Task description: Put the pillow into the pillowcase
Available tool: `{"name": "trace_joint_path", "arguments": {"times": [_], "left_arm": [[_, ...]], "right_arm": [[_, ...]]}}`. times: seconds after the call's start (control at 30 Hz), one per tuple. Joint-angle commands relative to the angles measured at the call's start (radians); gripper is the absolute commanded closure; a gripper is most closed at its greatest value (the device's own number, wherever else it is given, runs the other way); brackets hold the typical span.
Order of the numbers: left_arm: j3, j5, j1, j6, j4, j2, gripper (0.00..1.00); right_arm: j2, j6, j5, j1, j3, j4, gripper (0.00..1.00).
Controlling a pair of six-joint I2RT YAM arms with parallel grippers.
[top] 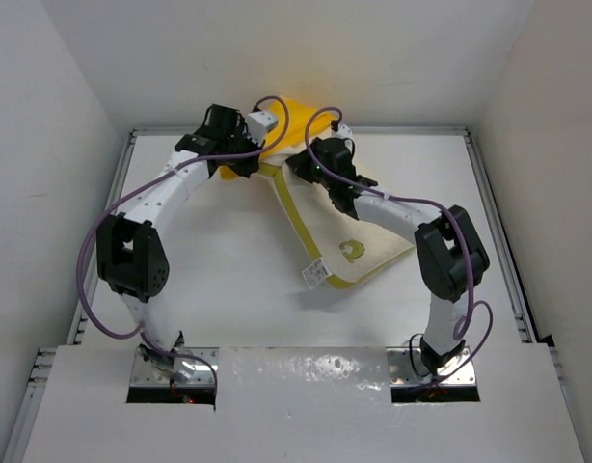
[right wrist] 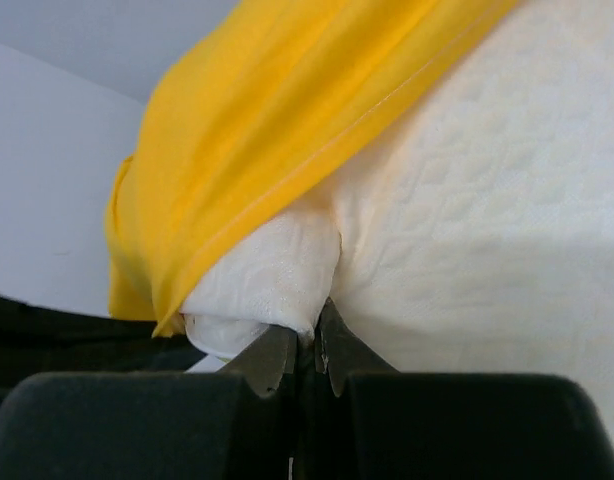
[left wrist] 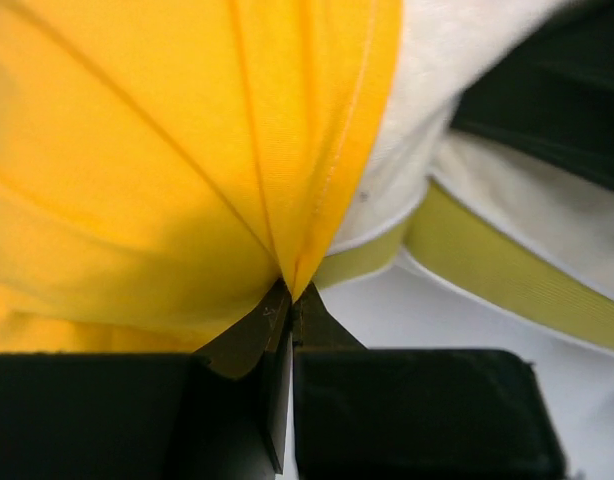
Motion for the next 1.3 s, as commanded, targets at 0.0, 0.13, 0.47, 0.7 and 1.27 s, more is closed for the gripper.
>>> {"name": "trace_joint_path", "arguments": {"times": [0.0, 0.13, 0.47, 0.7, 1.27], "left_arm": [[0.038, 0.014, 0.027, -0.041, -0.024, -0.044, 1.0], [0.096, 0.196, -0.045, 0.086, -0.141, -0.04, 1.0], [-0.052, 0.62, -0.083, 0.094, -0.173, -0.064, 1.0], [-0.183, 0.409, 0.093, 0.082, -0.159, -0.098, 0.95], [0.195, -0.24, -0.069, 0.009, -0.028, 0.123, 0.32]], "right_arm": [[-0.124, 0.018, 0.016, -0.013, 0.032, 0.295, 1.0], [-0.051, 0.029, 0.019, -0.009, 0.104, 0.277, 1.0], [0.195, 0.021, 0.102, 0.0, 0.296, 0.191, 1.0], [0.083, -0.127, -0.121, 0.003, 0.1, 0.216, 0.6], [0.162, -0.568, -0.185, -0.236, 0.451, -0.456, 0.15]]}}
